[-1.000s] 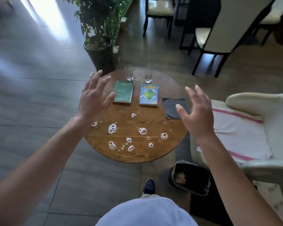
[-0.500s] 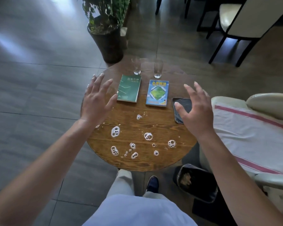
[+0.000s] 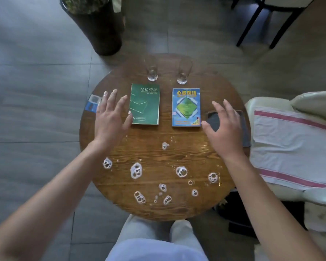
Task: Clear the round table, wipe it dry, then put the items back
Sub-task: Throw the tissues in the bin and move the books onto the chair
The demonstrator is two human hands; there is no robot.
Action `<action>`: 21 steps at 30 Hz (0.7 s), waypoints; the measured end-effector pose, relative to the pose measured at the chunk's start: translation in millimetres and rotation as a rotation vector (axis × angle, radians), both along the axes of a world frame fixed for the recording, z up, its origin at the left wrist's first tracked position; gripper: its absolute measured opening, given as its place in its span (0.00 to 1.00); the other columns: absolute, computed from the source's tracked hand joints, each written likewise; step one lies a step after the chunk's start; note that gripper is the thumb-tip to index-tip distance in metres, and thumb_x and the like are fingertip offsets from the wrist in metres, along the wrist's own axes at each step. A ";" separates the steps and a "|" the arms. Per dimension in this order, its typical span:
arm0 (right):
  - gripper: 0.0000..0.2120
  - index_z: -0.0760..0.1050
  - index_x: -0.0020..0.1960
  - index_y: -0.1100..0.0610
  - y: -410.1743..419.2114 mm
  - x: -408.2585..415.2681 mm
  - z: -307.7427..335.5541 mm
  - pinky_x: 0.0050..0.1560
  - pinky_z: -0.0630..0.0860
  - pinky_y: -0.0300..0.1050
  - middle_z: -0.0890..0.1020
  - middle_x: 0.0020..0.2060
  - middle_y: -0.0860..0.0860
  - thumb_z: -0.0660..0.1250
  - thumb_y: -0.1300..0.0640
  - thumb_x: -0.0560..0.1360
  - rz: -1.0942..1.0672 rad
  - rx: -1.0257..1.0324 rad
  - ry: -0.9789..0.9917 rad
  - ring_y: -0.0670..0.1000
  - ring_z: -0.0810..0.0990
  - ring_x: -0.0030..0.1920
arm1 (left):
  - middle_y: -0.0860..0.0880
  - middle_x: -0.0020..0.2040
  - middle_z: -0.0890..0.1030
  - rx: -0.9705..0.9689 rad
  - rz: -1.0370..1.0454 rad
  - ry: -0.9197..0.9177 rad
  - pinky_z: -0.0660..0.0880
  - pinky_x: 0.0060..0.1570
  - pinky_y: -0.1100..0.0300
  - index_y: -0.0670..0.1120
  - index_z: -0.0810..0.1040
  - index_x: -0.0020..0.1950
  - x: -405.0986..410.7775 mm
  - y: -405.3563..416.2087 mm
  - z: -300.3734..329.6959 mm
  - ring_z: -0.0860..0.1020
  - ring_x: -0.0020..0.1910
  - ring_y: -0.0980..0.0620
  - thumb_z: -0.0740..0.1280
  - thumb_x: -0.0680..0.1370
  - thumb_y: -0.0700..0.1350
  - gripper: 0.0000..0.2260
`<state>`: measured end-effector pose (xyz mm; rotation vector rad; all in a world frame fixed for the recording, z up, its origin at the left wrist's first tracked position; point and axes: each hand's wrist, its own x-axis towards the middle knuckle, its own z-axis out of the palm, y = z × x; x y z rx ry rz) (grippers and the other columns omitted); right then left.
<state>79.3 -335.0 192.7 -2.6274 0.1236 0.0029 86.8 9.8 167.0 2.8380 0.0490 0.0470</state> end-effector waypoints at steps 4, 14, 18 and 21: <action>0.30 0.68 0.78 0.49 22.1 31.7 -58.3 0.77 0.64 0.62 0.63 0.81 0.54 0.70 0.46 0.78 -0.046 -0.003 0.083 0.60 0.61 0.79 | 0.43 0.83 0.57 0.039 0.006 0.135 0.55 0.79 0.40 0.50 0.64 0.80 27.9 13.8 -53.9 0.52 0.83 0.41 0.66 0.82 0.56 0.29; 0.37 0.62 0.80 0.54 39.5 85.2 -163.2 0.77 0.60 0.56 0.64 0.79 0.60 0.71 0.44 0.76 -0.184 0.062 0.211 0.62 0.62 0.79 | 0.45 0.79 0.64 -0.178 0.174 0.423 0.71 0.69 0.46 0.53 0.60 0.82 78.9 21.3 -131.1 0.69 0.74 0.43 0.66 0.82 0.58 0.31; 0.41 0.61 0.81 0.58 45.5 91.7 -190.5 0.77 0.60 0.54 0.66 0.78 0.61 0.71 0.43 0.75 -0.290 0.139 0.238 0.62 0.65 0.77 | 0.46 0.78 0.66 -0.173 0.161 0.405 0.70 0.69 0.49 0.52 0.60 0.82 89.7 24.6 -151.7 0.68 0.73 0.45 0.66 0.81 0.58 0.31; 0.40 0.63 0.80 0.58 49.5 92.1 -210.6 0.74 0.64 0.53 0.71 0.74 0.59 0.72 0.43 0.74 -0.346 0.137 0.215 0.62 0.69 0.73 | 0.46 0.75 0.70 -0.123 0.182 0.427 0.69 0.69 0.49 0.53 0.59 0.83 94.3 23.2 -172.0 0.68 0.70 0.45 0.65 0.81 0.61 0.33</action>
